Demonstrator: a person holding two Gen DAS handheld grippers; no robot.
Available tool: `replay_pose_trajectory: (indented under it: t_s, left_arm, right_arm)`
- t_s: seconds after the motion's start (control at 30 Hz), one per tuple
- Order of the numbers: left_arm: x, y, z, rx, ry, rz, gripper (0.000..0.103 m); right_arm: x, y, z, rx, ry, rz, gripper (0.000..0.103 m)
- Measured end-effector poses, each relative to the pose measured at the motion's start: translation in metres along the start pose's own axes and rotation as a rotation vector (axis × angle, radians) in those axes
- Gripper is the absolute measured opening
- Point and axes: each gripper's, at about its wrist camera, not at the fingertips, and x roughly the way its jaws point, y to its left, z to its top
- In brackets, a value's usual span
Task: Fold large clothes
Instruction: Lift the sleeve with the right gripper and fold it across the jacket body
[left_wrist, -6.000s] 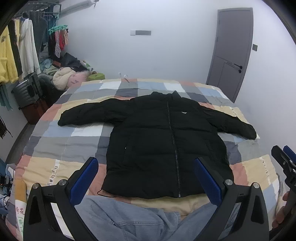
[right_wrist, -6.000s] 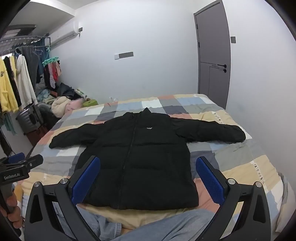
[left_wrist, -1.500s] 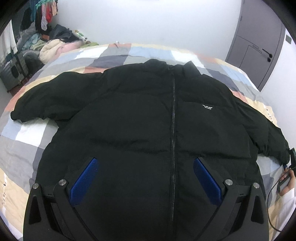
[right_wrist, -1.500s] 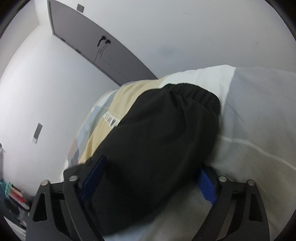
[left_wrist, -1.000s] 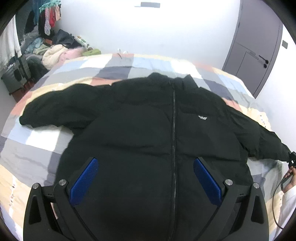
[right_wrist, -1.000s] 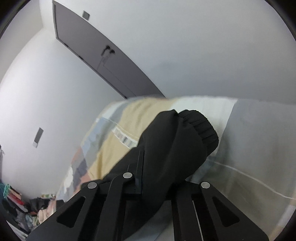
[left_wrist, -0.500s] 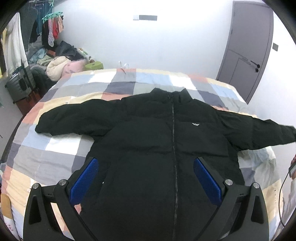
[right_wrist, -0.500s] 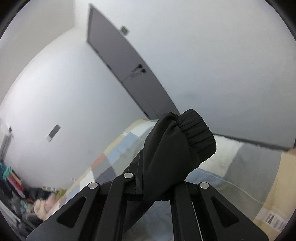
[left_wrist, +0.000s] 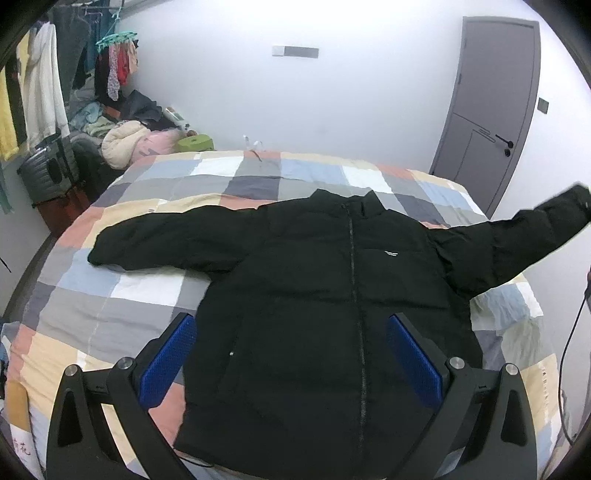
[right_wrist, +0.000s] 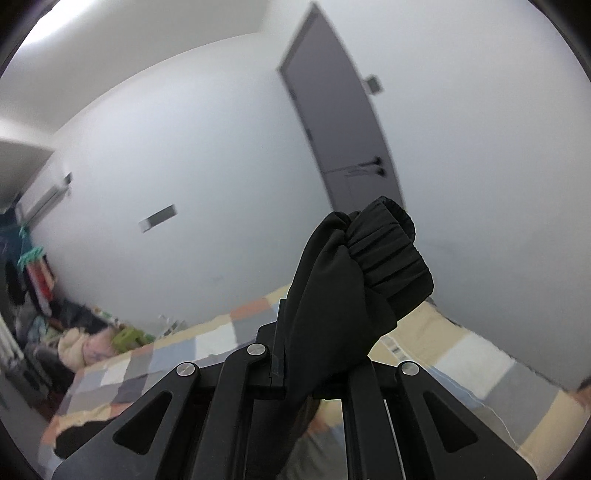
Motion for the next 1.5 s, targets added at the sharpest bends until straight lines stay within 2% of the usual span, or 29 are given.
replay_pose_trajectory:
  t_s: [0.23, 0.4, 0.57, 0.7, 0.83, 1.0, 1.07, 1.23, 1.37, 1.5]
  left_arm:
    - [-0.002, 0.022, -0.002, -0.007, -0.010, 0.034, 0.103]
    - [0.005, 0.040, -0.001, -0.050, -0.010, 0.029, 0.103]
    - [0.021, 0.051, 0.000, -0.045, 0.001, 0.031, 0.103]
    - [0.036, 0.064, 0.000, -0.062, 0.001, -0.002, 0.103]
    - [0.056, 0.080, 0.003, -0.071, 0.011, -0.020, 0.103]
    - [0.084, 0.100, 0.007, -0.087, 0.022, -0.033, 0.103]
    - [0.096, 0.106, 0.007, -0.096, 0.037, -0.048, 0.103]
    - [0.125, 0.117, 0.007, -0.096, 0.067, -0.066, 0.103]
    - [0.141, 0.125, 0.009, -0.096, 0.081, -0.066, 0.103]
    - [0.155, 0.132, 0.011, -0.111, 0.091, -0.073, 0.103]
  right_arm:
    - [0.012, 0.097, -0.006, -0.183, 0.001, 0.088, 0.006]
    - [0.030, 0.168, -0.028, -0.245, 0.033, 0.188, 0.007]
    - [0.047, 0.235, -0.062, -0.320, 0.068, 0.276, 0.007]
    - [0.058, 0.296, -0.103, -0.378, 0.118, 0.356, 0.007]
    - [0.063, 0.340, -0.145, -0.419, 0.168, 0.408, 0.007]
    - [0.082, 0.391, -0.214, -0.505, 0.263, 0.462, 0.007]
    - [0.088, 0.405, -0.236, -0.534, 0.302, 0.474, 0.007]
    - [0.114, 0.436, -0.317, -0.579, 0.446, 0.492, 0.007]
    - [0.131, 0.433, -0.360, -0.591, 0.528, 0.475, 0.008]
    - [0.147, 0.421, -0.382, -0.588, 0.570, 0.448, 0.009]
